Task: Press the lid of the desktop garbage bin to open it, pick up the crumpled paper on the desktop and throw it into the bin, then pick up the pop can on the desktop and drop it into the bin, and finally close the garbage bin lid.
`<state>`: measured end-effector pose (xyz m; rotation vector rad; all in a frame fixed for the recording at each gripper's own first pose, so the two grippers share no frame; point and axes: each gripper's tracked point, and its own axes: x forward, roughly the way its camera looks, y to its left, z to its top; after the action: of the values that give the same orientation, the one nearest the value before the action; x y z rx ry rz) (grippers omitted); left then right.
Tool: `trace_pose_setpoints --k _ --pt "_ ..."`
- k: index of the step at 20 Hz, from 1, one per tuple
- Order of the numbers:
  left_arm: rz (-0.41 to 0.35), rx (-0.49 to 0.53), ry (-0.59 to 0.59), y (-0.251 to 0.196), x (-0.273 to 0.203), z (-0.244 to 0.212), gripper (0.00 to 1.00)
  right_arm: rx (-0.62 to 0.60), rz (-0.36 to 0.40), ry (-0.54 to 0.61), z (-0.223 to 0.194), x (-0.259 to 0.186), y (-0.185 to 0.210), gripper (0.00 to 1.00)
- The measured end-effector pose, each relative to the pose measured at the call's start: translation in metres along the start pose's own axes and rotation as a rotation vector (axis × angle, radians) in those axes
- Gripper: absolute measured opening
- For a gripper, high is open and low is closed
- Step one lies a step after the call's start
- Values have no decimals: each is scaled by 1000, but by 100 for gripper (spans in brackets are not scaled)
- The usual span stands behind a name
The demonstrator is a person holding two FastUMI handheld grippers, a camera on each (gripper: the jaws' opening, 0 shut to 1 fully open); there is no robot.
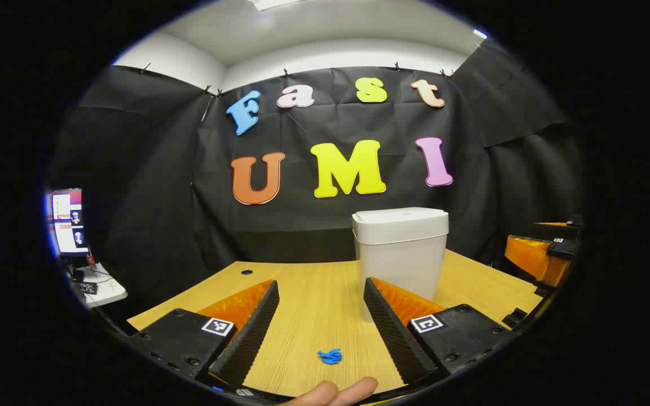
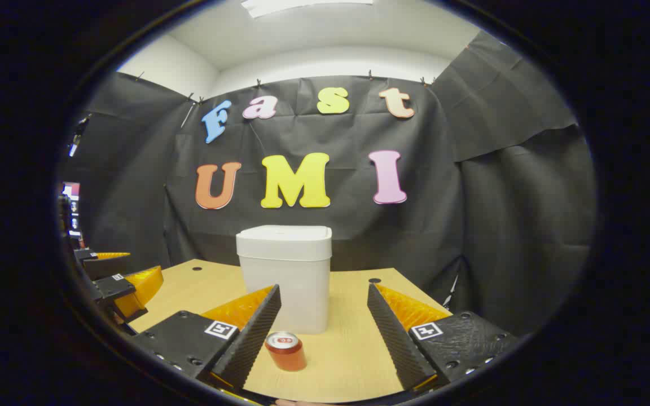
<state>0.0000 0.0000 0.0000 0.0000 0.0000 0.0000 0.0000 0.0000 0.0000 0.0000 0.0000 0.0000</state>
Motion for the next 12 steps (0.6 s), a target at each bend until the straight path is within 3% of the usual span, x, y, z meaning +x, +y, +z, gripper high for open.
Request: trace_pose_setpoints --k 5,12 --pt "33 -25 12 7 4 -5 98 8 8 20 -5 0 2 98" --pt "24 -23 20 6 7 -8 98 -39 -1 15 -11 4 6 96"
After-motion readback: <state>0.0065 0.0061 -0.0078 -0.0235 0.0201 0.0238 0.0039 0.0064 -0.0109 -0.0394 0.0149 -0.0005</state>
